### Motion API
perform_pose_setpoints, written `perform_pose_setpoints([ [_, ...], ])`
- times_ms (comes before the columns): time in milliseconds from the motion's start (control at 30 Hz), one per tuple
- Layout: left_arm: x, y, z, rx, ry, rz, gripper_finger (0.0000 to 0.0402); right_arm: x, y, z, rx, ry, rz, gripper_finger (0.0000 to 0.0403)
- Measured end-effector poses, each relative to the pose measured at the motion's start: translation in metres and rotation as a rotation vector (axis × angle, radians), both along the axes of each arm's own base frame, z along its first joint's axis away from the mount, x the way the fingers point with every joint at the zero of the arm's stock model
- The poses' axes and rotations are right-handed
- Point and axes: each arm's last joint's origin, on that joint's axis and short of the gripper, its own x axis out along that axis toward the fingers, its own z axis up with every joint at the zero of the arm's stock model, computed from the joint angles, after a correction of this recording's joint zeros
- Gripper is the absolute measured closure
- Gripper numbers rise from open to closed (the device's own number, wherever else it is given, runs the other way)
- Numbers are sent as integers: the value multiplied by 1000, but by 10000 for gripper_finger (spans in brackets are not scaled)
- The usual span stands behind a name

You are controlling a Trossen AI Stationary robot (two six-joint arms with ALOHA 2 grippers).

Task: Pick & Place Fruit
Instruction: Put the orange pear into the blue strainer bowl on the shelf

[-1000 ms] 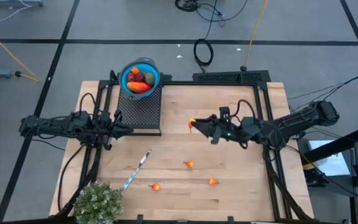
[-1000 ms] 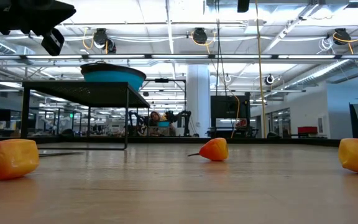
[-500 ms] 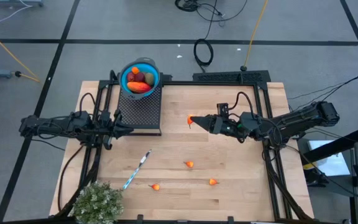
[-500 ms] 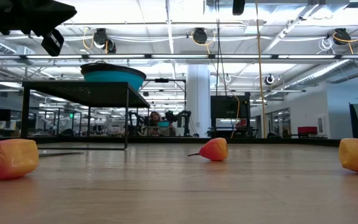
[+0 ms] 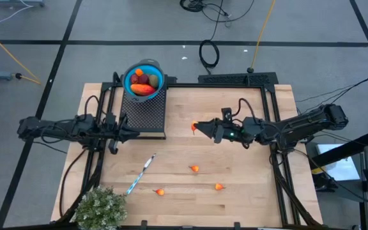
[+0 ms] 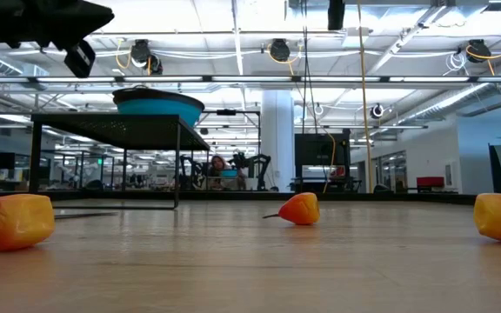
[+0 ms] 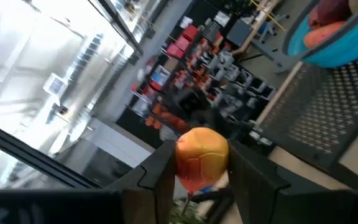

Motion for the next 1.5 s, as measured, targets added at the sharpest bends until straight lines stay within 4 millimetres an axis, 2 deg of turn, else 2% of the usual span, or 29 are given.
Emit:
perform_pose_setpoints([
  [333,31,-3,7,83,-126,-17,382,17,3,-23,-176,113,-2,279],
  [600,64,-6,3,-36,-102,-53,382,23,5,-31,-446,173,29,279],
  [833,104,-13,24,-44,-80,-93,382,22,5,-29,-685,194,17,279],
  [967,128,-15,38,-36,-90,-114,377,23,8,-29,-794,182,76,279],
  [1200,162,-19,49,-37,-81,-150,318,20,17,-24,-867,117,100,279],
  [1500,184,-23,45,-81,-44,-236,218,16,36,-23,-1022,98,133,279],
])
